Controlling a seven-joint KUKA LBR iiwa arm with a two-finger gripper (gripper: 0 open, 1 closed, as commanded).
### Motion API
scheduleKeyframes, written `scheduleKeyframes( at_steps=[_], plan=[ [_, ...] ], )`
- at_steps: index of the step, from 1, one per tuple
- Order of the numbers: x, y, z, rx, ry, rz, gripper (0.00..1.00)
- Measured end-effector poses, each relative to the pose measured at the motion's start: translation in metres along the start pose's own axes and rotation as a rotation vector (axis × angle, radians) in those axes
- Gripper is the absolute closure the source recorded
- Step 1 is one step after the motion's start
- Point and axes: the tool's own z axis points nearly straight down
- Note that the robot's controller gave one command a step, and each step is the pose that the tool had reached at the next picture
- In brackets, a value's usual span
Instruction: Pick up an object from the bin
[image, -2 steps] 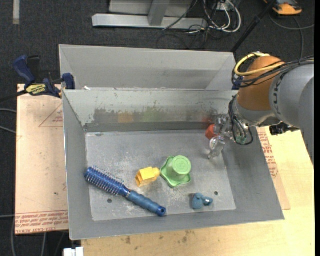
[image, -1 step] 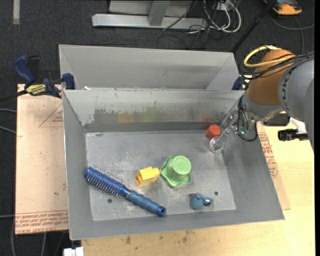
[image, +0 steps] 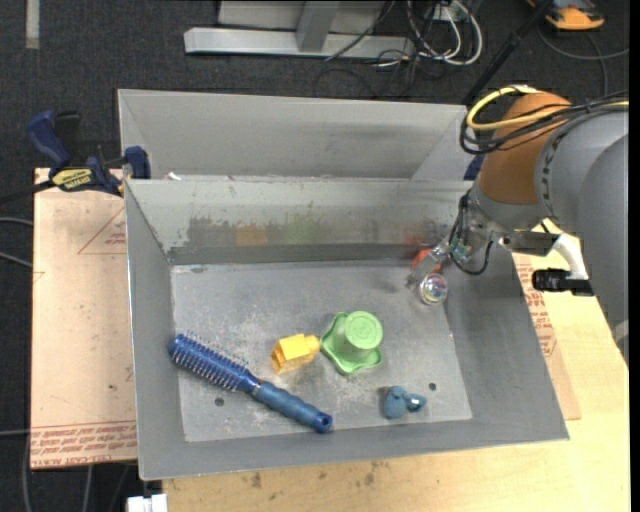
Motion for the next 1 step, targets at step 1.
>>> scheduleKeyframes(
  at_steps=[1],
  plan=[
    [-0.0113,-0.0005,0.0256,-0.015,0.003,-0.053,0.00]
  ],
)
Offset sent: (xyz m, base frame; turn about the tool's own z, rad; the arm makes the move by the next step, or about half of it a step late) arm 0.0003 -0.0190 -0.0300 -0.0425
